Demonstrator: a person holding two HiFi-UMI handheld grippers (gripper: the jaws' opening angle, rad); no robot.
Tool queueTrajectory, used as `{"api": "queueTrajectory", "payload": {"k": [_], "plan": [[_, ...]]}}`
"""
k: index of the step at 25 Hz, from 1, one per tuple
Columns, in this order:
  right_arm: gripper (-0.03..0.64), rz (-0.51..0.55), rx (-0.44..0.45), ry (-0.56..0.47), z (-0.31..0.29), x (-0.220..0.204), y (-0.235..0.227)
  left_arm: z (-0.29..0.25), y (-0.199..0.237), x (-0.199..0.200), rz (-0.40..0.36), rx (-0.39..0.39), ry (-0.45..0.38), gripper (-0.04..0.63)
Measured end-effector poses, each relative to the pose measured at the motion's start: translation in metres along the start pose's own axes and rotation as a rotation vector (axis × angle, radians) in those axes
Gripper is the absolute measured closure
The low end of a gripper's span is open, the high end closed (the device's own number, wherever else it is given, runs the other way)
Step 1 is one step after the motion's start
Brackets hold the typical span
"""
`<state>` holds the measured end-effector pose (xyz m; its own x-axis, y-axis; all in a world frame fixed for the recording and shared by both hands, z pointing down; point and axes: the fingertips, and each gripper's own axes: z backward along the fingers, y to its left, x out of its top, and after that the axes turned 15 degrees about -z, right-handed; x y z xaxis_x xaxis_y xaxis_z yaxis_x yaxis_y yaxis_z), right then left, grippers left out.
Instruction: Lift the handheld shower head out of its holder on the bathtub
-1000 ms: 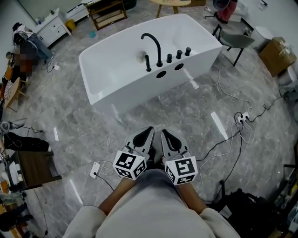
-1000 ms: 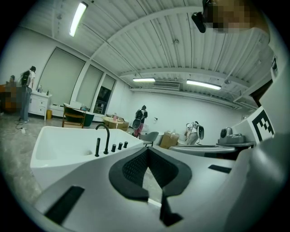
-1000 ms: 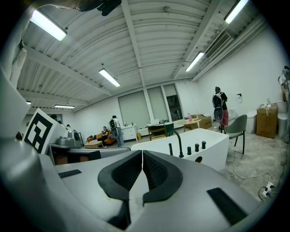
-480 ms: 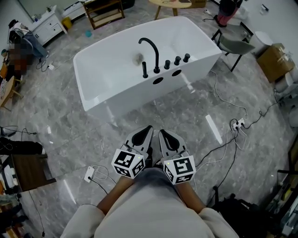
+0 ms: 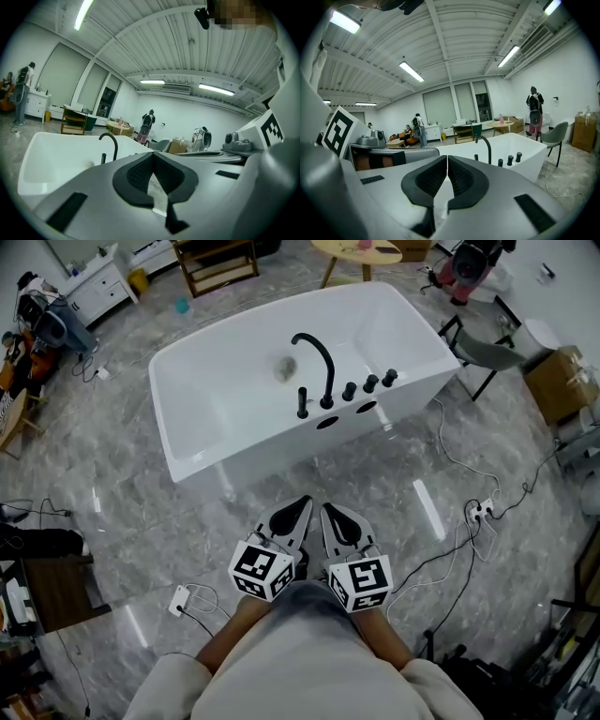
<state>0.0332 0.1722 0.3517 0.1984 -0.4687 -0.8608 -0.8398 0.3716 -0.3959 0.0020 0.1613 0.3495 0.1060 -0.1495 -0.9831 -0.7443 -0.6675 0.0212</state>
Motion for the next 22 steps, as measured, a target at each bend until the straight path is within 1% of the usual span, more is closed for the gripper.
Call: {"api": "queueTrajectory", "payload": {"k": [2, 4, 13, 22], "plan": [[0.598, 0.013, -0.011, 0.007, -0.018, 0.006, 0.001, -0.007, 0.016, 0.005, -0.035, -0.001, -0.007, 0.591], [0.598, 0.02, -0.01, 0.015, -0.034, 0.012, 0.002, -0.016, 0.031, 0.009, -0.044, -0.003, -0.016, 0.59], [0.598, 0.036, -0.042, -0.012, -0.094, 0.042, -0.002, -0.047, 0.091, 0.021, -0.021, -0.03, -0.045, 0.591], [0.597, 0.026, -0.051, -0.01, -0.13, 0.049, -0.005, -0.057, 0.124, 0.012, 0.005, -0.023, -0.02, 0.59]]}}
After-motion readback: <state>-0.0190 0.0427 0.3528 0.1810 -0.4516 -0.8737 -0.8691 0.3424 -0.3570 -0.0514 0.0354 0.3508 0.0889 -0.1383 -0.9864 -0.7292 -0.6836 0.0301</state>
